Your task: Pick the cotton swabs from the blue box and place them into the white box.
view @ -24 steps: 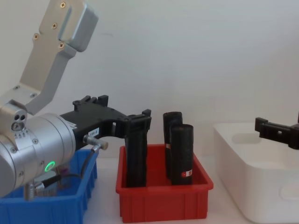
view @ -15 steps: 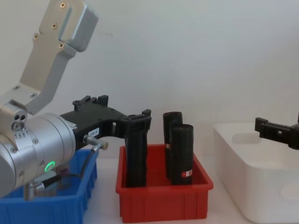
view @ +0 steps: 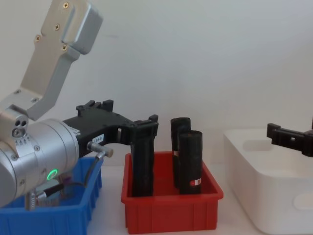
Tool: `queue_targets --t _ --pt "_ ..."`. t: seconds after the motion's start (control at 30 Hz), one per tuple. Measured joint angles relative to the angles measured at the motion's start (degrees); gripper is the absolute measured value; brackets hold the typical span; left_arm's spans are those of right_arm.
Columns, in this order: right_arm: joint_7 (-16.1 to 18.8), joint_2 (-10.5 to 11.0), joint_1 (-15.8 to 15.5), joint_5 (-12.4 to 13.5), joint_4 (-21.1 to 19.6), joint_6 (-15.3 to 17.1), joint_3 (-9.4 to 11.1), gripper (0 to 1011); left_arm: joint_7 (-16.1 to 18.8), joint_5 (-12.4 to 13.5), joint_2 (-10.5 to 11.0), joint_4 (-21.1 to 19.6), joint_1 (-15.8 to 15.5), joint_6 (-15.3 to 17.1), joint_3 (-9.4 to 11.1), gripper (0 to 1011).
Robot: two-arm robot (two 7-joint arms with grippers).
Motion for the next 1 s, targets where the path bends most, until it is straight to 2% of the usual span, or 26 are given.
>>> queue_targets --t 1.0 --pt "0.0 0.0 0.0 0.0 0.0 0.0 0.0 1001 -0.2 -0.2 0.1 0.0 0.0 0.0 -0.2 1004"
